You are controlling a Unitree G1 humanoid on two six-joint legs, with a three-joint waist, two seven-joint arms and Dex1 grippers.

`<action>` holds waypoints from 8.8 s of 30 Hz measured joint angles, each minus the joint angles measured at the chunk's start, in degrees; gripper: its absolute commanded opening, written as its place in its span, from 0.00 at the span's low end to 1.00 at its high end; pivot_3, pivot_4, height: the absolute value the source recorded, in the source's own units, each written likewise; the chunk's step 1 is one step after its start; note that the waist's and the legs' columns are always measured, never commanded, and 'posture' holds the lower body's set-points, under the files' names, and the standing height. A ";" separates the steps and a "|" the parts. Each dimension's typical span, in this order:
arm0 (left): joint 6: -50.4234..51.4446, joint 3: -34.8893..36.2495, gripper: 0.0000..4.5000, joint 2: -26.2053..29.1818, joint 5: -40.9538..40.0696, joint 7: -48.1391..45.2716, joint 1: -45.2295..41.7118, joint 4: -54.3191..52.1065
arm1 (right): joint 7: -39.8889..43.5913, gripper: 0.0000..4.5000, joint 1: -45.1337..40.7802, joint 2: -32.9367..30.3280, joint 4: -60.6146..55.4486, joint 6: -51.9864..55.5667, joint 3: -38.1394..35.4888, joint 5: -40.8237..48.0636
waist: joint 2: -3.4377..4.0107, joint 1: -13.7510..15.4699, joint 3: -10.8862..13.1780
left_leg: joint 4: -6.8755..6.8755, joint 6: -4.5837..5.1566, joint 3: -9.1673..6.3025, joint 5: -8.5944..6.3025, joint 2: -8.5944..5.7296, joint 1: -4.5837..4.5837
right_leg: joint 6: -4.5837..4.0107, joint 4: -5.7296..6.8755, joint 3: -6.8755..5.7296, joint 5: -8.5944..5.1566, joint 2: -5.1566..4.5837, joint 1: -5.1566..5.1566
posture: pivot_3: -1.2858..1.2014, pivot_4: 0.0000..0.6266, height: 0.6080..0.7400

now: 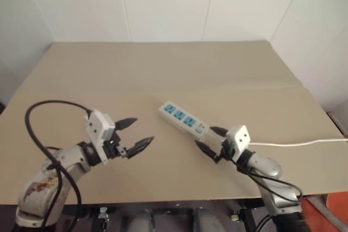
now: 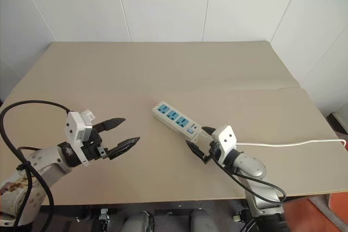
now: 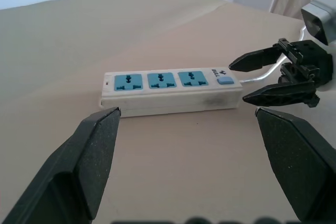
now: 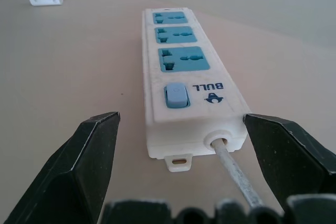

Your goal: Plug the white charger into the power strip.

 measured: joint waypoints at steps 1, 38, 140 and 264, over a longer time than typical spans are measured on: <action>0.00 0.00 1.00 -0.01 0.00 0.21 0.36 -0.16 | -0.05 1.00 -0.26 0.05 0.41 -0.22 0.08 -0.09 | 0.00 0.00 0.00 | 0.00 0.00 -0.01 0.00 0.01 -0.01 | 0.00 0.00 0.00 0.00 0.00 0.00 | 0.52 0.24 1.00; -0.27 0.67 1.00 -0.15 -0.03 0.95 2.42 -1.14 | 1.72 1.00 -9.10 1.73 10.47 -1.92 1.29 -1.51 | 0.01 -0.04 0.00 | 0.00 0.00 -0.03 0.00 0.00 0.02 | -0.01 0.08 0.01 0.00 -0.04 -0.02 | 0.52 0.24 1.00; 10.20 -41.56 0.58 -0.71 61.09 -26.78 -78.63 108.61 | 26.32 0.76 -13.27 1.60 16.04 -9.46 11.51 0.13 | -0.03 -1.13 0.27 | 0.24 -0.02 -0.18 0.05 -0.03 -0.95 | -0.08 1.16 -0.69 -0.04 -0.02 -1.27 | 0.52 0.24 1.00; -36.66 -19.25 0.22 -10.84 11.92 -39.68 -18.58 40.74 | 37.76 0.76 -21.28 -0.31 29.21 -15.29 13.83 0.12 | 0.16 -0.09 0.05 | 0.24 -0.07 -0.10 0.06 0.09 0.54 | -0.13 0.60 -0.68 -0.04 -0.03 0.27 | 0.52 0.24 1.00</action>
